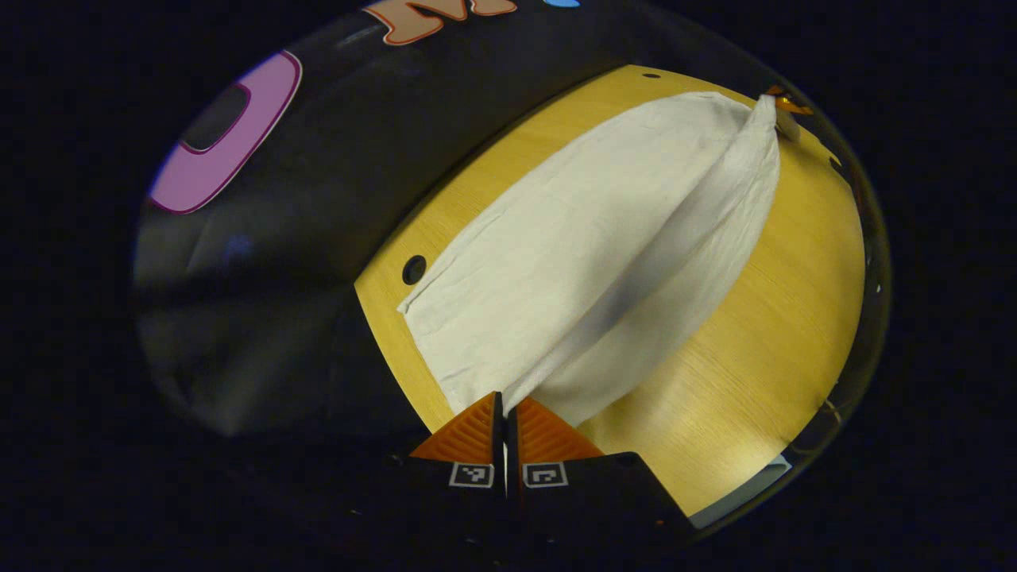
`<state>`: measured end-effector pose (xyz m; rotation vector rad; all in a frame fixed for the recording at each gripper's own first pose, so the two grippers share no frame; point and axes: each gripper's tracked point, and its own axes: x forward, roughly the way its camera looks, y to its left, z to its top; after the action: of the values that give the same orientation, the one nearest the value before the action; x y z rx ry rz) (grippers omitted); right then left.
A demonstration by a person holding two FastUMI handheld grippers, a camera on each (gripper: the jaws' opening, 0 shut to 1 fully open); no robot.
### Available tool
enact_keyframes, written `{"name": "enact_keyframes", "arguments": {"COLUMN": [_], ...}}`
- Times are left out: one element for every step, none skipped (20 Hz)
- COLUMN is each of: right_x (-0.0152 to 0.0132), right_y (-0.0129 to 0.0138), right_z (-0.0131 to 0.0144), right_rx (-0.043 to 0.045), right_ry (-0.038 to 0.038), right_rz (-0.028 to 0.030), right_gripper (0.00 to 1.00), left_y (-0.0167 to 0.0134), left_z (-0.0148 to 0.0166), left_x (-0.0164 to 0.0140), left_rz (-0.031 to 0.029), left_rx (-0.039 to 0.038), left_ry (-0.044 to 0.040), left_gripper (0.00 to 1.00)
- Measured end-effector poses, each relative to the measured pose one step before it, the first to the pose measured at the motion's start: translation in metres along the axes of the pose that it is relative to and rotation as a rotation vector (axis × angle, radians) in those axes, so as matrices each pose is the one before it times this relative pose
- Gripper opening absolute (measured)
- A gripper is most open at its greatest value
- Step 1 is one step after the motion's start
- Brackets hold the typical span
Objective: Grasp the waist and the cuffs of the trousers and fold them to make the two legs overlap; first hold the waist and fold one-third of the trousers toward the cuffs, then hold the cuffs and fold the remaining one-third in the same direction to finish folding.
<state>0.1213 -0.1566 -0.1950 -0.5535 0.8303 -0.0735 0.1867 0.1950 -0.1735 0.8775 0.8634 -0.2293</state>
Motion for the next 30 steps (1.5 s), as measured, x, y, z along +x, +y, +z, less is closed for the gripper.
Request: {"name": "enact_keyframes", "arguments": {"right_x": [0.00788,0.00918,0.00888,0.00943,0.00920,0.01078,0.01049,0.01219,0.01236,0.01487,0.01527,0.01494,0.01651,0.01323,0.00787,0.00667,0.00353,0.00253,0.00192,-0.00337,-0.00349,-0.00168,-0.00282,-0.00379,-0.00287,-0.00468,-0.00658,-0.00867,-0.01059,-0.01076], "right_y": [-0.00437,-0.00310,-0.00359,-0.00482,-0.00309,-0.00323,-0.00168,0.00053,0.00287,0.00182,0.00368,0.00366,0.00025,-0.00018,-0.00106,-0.00127,-0.00408,-0.00332,-0.00259,-0.00556,-0.00217,-0.00409,-0.00191,0.00040,0.00010,-0.00424,-0.00511,-0.00625,-0.00795,-0.01322], "right_z": [0.00971,0.00926,0.00963,0.00972,0.01055,0.01136,0.01217,0.01214,0.00932,0.00797,0.00110,-0.00324,-0.00519,-0.00577,-0.00447,-0.00114,0.00037,0.00201,-0.00062,0.00077,0.00564,0.00270,-0.00027,0.00161,0.00208,0.00275,0.00317,0.00296,0.00139,0.00187], "right_rx": [0.02886,0.03075,0.02653,0.02607,0.02905,0.03159,0.03669,0.03970,0.04264,0.03655,0.03024,0.01671,0.00437,-0.00126,0.00235,0.00402,0.00880,0.01043,0.01039,0.00962,0.01661,0.01443,0.01670,0.01688,0.00802,0.00325,0.00781,0.01757,0.01904,0.01207], "right_ry": [-0.00883,-0.00780,-0.00956,-0.01314,-0.01137,-0.01626,-0.01800,-0.01681,-0.01444,-0.00896,0.00211,0.01378,0.01620,0.01347,0.01349,0.01035,0.00495,-0.00086,-0.00306,-0.00668,-0.01516,-0.00688,-0.00313,-0.01066,-0.01173,-0.01648,-0.01858,-0.01567,-0.01478,-0.01884], "right_rz": [-0.00422,-0.00003,0.00062,0.00100,0.00079,0.00119,0.00285,0.00713,0.00816,0.00896,0.00930,0.01124,0.01158,0.00697,0.00852,0.01144,0.00679,0.01113,0.01354,0.00849,0.01875,-0.00431,0.01125,0.00834,0.00253,-0.01012,-0.00949,-0.00998,-0.01293,-0.01966], "right_gripper": [0.08,0.08,0.08,0.08,0.08,0.04,0.08,0.08,0.08,0.08,0.08,0.08,0.08,0.08,0.04,0.08,0.08,0.08,0.10,0.12,0.18,0.22,0.47,0.73,0.99,0.99,0.96,0.96,0.96,0.98], "left_y": [0.00808,0.00731,0.00625,0.00568,0.00418,0.00833,-0.00139,0.00437,0.00371,0.00104,0.00092,0.00056,-0.00209,-0.00188,-0.00458,-0.00203,-0.00198,-0.00189,-0.00162,0.00002,-0.00607,-0.00515,-0.00691,0.00029,0.00156,-0.00007,0.00068,0.00028,0.00230,0.00255], "left_z": [0.01391,0.01366,0.01377,0.01419,0.01397,-0.00738,0.01545,0.00743,0.00356,0.00332,0.00106,0.00206,0.00098,0.00103,-0.00347,-0.00235,-0.00208,0.00049,0.00029,0.00156,-0.00068,0.00090,0.00717,0.00819,0.00663,0.00884,0.00426,0.00429,-0.00039,0.00179], "left_x": [0.00737,0.00939,0.00909,0.01059,0.01161,-0.00294,0.02596,0.01090,0.01612,0.01383,0.01497,0.01214,0.01165,0.00847,0.00883,0.00838,0.00950,0.00444,0.00297,0.00130,0.00007,-0.00069,-0.00375,-0.00135,-0.00758,-0.00727,-0.00259,-0.00618,-0.00068,-0.00357], "left_rz": [0.02570,0.02324,0.02064,0.02010,0.01398,0.01231,0.01004,0.01275,0.01636,0.01582,0.01373,0.01119,0.00956,0.00597,0.00327,0.00505,0.00218,0.00246,0.00301,0.00469,-0.02110,-0.02543,-0.02069,0.01023,0.01838,0.00984,-0.00395,-0.00313,-0.00551,-0.00566], "left_rx": [-0.02117,-0.02102,-0.02281,-0.02267,-0.02661,-0.03040,-0.03071,-0.02730,-0.02488,-0.02390,-0.02444,-0.01811,-0.01595,-0.01350,-0.00854,-0.00638,-0.01133,-0.02204,-0.02924,-0.03376,-0.04470,-0.04346,-0.05103,-0.04059,-0.03124,-0.03376,-0.03290,-0.03166,-0.03357,-0.03103], "left_ry": [-0.01721,-0.01254,-0.00890,-0.00702,-0.00487,-0.00456,0.00086,0.00790,0.00578,0.00434,0.00437,0.00220,0.00253,0.00246,0.00276,0.00333,-0.00009,-0.00718,-0.01563,-0.01975,-0.01629,-0.02317,-0.03521,-0.03842,-0.03803,-0.02985,-0.02868,-0.01975,-0.02492,-0.01853], "left_gripper": [0.00,0.00,0.00,0.00,0.00,0.00,0.00,0.00,0.00,0.00,0.00,0.00,0.00,0.00,0.00,0.00,0.00,0.00,0.00,0.00,0.01,0.05,0.33,0.62,0.91,1.00,0.94,0.95,0.95,0.96]}}
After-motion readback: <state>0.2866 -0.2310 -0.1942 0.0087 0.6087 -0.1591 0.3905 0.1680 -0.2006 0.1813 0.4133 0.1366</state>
